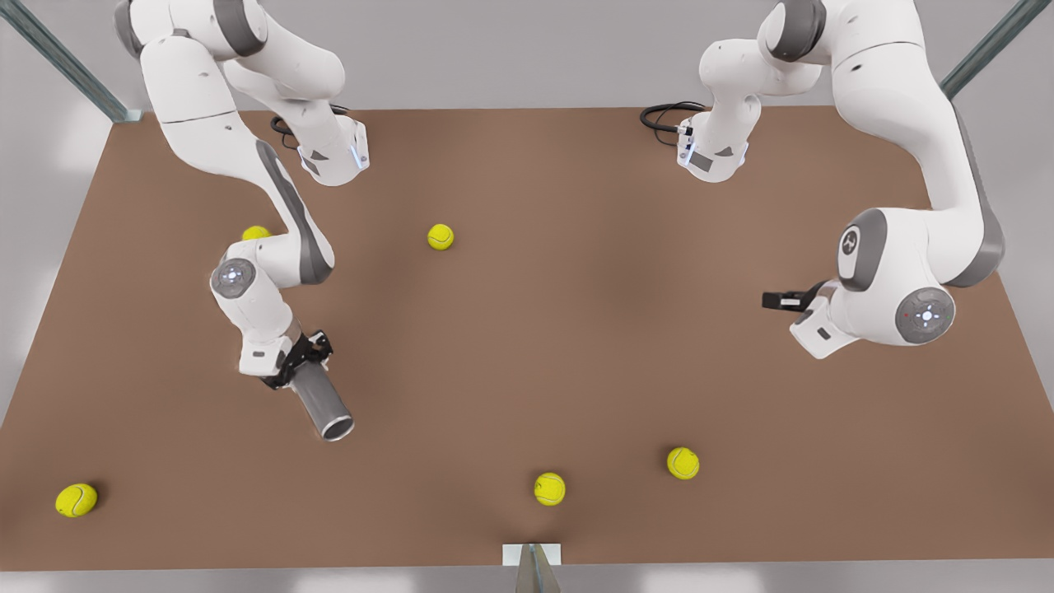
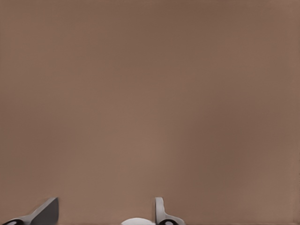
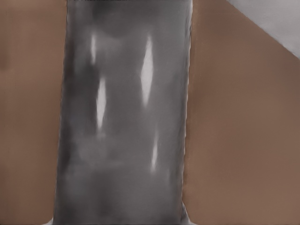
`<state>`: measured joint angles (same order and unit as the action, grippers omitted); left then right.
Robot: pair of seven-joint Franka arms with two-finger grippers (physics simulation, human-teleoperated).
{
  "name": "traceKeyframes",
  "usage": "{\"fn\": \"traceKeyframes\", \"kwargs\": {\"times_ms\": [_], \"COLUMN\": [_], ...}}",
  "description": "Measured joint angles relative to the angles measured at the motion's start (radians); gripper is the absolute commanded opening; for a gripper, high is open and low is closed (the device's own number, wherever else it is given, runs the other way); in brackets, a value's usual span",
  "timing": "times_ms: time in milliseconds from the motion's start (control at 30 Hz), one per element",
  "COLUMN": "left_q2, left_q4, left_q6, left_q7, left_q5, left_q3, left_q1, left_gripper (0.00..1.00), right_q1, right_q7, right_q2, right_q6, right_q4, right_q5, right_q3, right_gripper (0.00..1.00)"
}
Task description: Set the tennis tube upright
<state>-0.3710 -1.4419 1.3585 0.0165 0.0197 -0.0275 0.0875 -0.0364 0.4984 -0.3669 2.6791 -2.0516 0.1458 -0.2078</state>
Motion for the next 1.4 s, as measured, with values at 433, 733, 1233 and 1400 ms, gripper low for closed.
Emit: {"fn": "traceKeyframes", "kwargs": {"times_ms": [433,733,1233,1400], "left_q2": [-0.022,-0.049,-0.086,-0.123], "left_q4": [-0.033,-0.048,-0.048,-0.047], "left_q6": [0.087,0.101,0.167,0.191], "left_q7": [-0.001,-0.001,0.002,0.004], "left_q5": [0.033,0.071,0.140,0.234], "left_q3": [0.000,0.003,0.023,0.036], "left_q1": [0.021,0.017,0.024,0.025], "left_gripper": [1.00,1.00,1.00,1.00], "right_q1": [0.468,0.502,0.503,0.497], "right_q7": [0.047,0.064,0.070,0.074], "right_q2": [-0.259,-0.348,-0.389,-0.343], "right_q6": [-0.013,-0.004,0.014,0.012], "right_q4": [0.287,0.342,0.376,0.353], "right_q5": [0.304,0.404,0.414,0.417], "right_q3": [0.027,0.039,0.048,0.044], "right_gripper": [0.76,0.76,1.00,1.00]}}
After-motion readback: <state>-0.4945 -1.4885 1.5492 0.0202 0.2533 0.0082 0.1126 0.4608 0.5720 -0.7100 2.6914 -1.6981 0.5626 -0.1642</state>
